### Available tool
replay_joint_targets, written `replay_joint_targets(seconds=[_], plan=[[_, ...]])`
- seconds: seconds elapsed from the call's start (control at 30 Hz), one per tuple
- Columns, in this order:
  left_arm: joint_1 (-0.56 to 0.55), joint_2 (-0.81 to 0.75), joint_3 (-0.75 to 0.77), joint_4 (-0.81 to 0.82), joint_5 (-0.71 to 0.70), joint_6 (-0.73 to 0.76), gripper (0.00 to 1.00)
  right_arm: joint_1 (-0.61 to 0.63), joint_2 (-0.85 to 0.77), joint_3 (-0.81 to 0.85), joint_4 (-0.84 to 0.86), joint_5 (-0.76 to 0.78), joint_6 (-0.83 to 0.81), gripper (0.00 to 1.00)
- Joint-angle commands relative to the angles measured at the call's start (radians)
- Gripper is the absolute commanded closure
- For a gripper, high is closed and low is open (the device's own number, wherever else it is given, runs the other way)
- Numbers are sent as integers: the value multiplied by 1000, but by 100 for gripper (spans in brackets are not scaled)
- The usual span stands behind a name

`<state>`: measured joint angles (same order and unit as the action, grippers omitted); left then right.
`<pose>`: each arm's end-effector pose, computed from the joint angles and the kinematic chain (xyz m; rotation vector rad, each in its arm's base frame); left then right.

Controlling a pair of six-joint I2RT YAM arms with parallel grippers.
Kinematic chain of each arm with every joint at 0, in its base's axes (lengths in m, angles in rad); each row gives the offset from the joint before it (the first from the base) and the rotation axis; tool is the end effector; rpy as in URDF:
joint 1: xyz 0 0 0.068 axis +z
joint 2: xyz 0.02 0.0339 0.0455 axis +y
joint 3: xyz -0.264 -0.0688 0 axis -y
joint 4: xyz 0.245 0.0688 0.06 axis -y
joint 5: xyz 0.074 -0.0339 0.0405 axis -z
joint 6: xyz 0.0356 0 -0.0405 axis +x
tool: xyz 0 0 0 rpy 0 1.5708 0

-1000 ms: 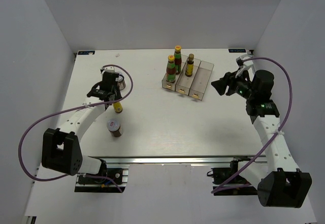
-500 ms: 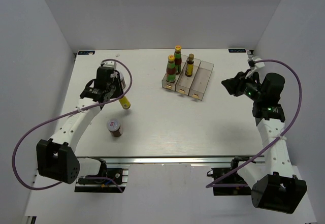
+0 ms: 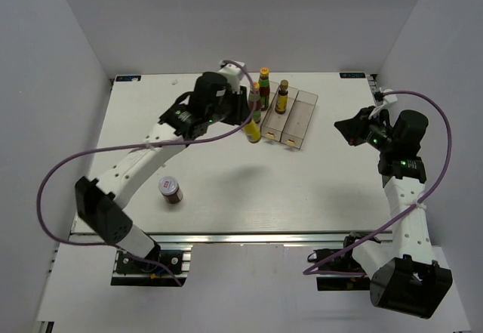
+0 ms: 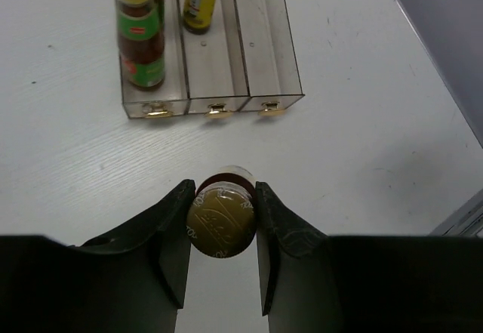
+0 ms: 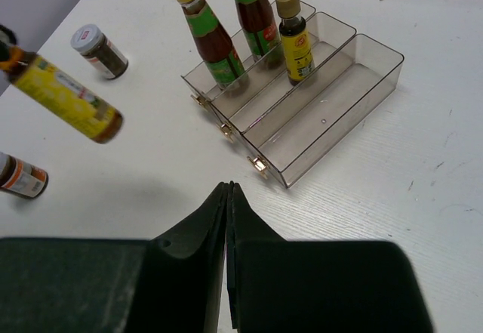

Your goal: Organize the condiment bottles

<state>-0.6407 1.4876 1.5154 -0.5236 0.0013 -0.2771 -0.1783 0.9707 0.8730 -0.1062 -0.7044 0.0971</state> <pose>0.2707 -0.2019 0.3912 0.3833 2.0806 -0.5598 0.2202 -0.0163 0.3467 -0.2683 1.7384 0.5631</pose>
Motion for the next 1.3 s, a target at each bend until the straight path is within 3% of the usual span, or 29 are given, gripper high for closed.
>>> replay_joint_targets(seconds=[0.0, 0.47, 0.77, 1.13, 1.2, 1.27], plan=[[-25, 113, 101, 63, -27, 29, 100, -9, -23, 12, 2, -33, 7, 94], [-77, 555, 563, 142, -55, 81, 100, -10, -20, -3, -3, -90, 16, 95], [-83, 671, 628, 183, -211, 122, 100, -10, -10, -17, 8, -118, 15, 95], [-82, 795, 707, 126, -218, 131, 100, -12, -12, -25, 13, -129, 12, 94], [-82, 801, 707, 123, -224, 125, 95, -10, -12, -26, 13, -132, 10, 93], [-82, 804, 709, 123, -222, 121, 75, -10, -13, -28, 13, -132, 9, 93]])
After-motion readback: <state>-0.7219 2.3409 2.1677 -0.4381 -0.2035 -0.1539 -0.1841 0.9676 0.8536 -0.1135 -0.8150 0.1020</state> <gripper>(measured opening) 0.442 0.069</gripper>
